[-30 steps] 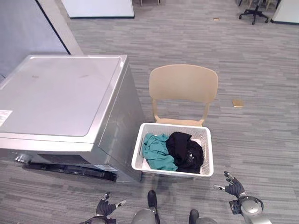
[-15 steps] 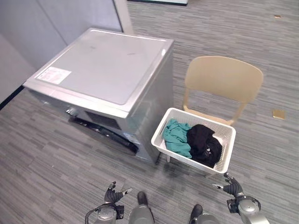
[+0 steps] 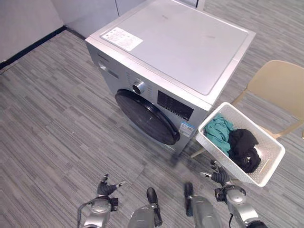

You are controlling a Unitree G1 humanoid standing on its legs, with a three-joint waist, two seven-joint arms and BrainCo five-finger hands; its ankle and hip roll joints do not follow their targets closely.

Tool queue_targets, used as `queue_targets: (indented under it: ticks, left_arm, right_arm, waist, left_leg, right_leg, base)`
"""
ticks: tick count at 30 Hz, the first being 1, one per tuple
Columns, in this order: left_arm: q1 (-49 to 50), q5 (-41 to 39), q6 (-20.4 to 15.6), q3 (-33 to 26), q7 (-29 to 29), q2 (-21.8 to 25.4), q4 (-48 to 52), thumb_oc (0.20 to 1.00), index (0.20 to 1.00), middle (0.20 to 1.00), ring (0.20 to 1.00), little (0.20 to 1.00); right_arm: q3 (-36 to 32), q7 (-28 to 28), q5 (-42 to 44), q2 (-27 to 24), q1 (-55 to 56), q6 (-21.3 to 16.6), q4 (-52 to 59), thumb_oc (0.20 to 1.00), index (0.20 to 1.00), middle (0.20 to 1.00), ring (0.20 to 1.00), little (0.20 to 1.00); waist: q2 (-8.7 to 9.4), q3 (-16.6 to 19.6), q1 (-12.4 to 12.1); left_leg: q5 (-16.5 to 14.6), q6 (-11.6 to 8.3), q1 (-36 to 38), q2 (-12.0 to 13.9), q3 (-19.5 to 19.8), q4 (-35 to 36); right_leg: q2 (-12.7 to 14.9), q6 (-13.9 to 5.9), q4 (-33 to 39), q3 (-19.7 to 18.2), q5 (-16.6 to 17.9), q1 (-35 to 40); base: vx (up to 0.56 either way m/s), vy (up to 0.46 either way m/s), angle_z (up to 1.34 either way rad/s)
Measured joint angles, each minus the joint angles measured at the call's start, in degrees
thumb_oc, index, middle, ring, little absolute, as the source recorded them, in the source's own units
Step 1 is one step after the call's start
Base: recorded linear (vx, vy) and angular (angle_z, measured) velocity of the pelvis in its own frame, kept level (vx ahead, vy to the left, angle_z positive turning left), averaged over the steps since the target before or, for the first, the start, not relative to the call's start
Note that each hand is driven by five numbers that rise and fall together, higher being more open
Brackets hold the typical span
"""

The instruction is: Grab the laundry basket,head to the washer,open it,put in the laundry and shut it.

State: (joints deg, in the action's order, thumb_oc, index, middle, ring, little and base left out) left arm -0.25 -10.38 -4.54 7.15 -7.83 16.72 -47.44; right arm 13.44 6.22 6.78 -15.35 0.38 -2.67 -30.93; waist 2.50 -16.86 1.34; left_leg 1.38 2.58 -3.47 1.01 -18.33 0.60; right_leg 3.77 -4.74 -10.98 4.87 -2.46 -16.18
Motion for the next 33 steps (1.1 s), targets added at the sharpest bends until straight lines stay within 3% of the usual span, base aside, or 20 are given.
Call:
queue_targets:
  ticks: [1,3,5,10,16,19,22,24,28,33]
  left_arm:
    - [-0.20,0.13,-0.03,1.39,0.26,-0.99,0.33,1.000,1.000,1.000,1.000,1.000]
    - [0.67,0.32,-0.47,2.16,0.52,-1.01,1.89,1.000,1.000,1.000,1.000,1.000]
    - [1.61,0.42,-0.42,1.89,0.83,-0.89,1.87,1.000,1.000,1.000,1.000,1.000]
    - [2.58,0.48,-0.44,2.12,1.09,-1.07,1.79,1.000,1.000,1.000,1.000,1.000]
    - [3.76,0.45,-0.49,2.10,0.83,-1.06,1.91,1.000,1.000,1.000,1.000,1.000]
    - [3.70,0.22,-1.00,3.57,-0.31,-1.03,2.48,1.000,1.000,1.000,1.000,1.000]
    - [2.45,-0.19,-1.69,4.83,-1.07,-0.91,2.71,1.000,1.000,1.000,1.000,1.000]
    - [-0.12,-0.69,-2.02,5.24,-1.40,-0.81,3.83,1.000,1.000,1.000,1.000,1.000]
    - [-2.71,-0.79,-2.54,6.52,-1.54,-0.76,4.03,1.000,1.000,1.000,1.000,1.000]
    - [-4.86,-0.87,-2.62,6.59,-2.04,-0.92,5.82,1.000,1.000,1.000,1.000,1.000]
  right_arm:
    - [1.03,-0.06,0.05,-1.10,0.39,0.05,-0.07,1.000,1.000,1.000,1.000,1.000]
    - [2.23,-0.39,-0.03,-1.51,-0.47,0.06,-1.09,1.000,1.000,1.000,1.000,1.000]
    - [5.52,-1.58,-0.54,-2.88,-3.02,0.30,-1.27,1.000,1.000,1.000,1.000,1.000]
    - [8.34,-2.59,-2.39,-5.97,-8.61,0.18,1.32,1.000,1.000,1.000,1.000,1.000]
    - [8.30,-0.51,-4.14,-6.56,-14.12,-0.13,2.93,1.000,1.000,1.000,1.000,1.000]
    - [4.98,3.95,-3.93,-5.85,-18.69,-0.26,2.87,1.000,1.000,1.000,1.000,1.000]
    - [3.49,8.53,-2.27,-5.78,-22.47,-1.88,0.00,1.000,1.000,1.000,1.000,1.000]
    - [3.84,9.49,-1.44,-5.87,-29.06,-2.23,-4.88,1.000,1.000,1.000,1.000,1.000]
    - [9.67,8.44,-0.26,-5.13,-30.60,-3.33,-6.01,1.000,1.000,1.000,1.000,1.000]
    - [16.49,8.07,3.49,-0.51,-29.43,0.53,1.80,1.000,1.000,1.000,1.000,1.000]
  waist:
    - [-0.32,0.04,0.70]
    - [-0.82,0.15,-0.51]
    - [-1.85,0.52,-1.46]
    - [-4.70,2.13,-3.23]
    - [-5.34,2.20,-5.14]
    - [-6.53,-0.91,-8.02]
    - [-6.14,-5.07,-9.44]
    - [-6.03,-8.30,-10.31]
    - [-5.20,-8.85,-10.71]
    - [-5.01,-8.94,-10.97]
  left_leg:
    - [-0.04,-0.48,0.41,-1.11,2.72,0.25]
    - [0.59,-0.68,1.04,-0.95,4.99,0.17]
    - [0.91,-1.58,2.25,-0.10,7.28,0.50]
    - [0.73,-2.66,1.27,0.66,10.46,0.61]
    - [1.37,-3.43,-2.44,0.67,13.20,0.60]
    - [3.26,-3.64,-6.11,0.11,15.31,1.77]
    - [4.14,-4.31,-9.04,-0.04,16.04,1.78]
    - [5.45,-3.67,-10.53,-0.26,16.91,1.85]
    - [5.30,-3.92,-10.44,-0.40,17.43,2.35]
    - [5.66,-3.62,-9.89,-0.55,17.81,2.42]
  right_leg:
    - [0.68,0.52,0.82,0.15,3.46,1.39]
    - [0.34,1.53,3.86,1.37,7.06,4.14]
    - [-0.44,2.85,8.75,4.78,8.36,8.64]
    - [-1.49,3.48,14.18,8.12,9.61,11.67]
    - [-1.55,3.73,15.45,11.28,10.00,10.34]
    - [-0.98,3.72,15.42,13.71,10.79,7.24]
    - [-0.68,3.62,15.03,14.61,11.18,4.27]
    - [-0.42,3.88,15.05,15.70,11.80,3.16]
    - [-0.31,3.86,15.13,16.08,11.75,3.21]
    - [-0.21,3.90,15.43,16.89,11.82,4.25]
  base:
    - [0.10,-0.110,0.82]
    - [0.11,-0.127,0.71]
    - [0.07,-0.112,0.61]
    - [0.01,-0.064,0.34]
    - [-0.07,-0.001,0.29]
    - [-0.11,0.029,0.38]
    - [-0.08,0.037,0.25]
    - [-0.05,0.047,0.21]
    - [0.01,0.035,0.06]
    - [0.02,0.007,0.03]
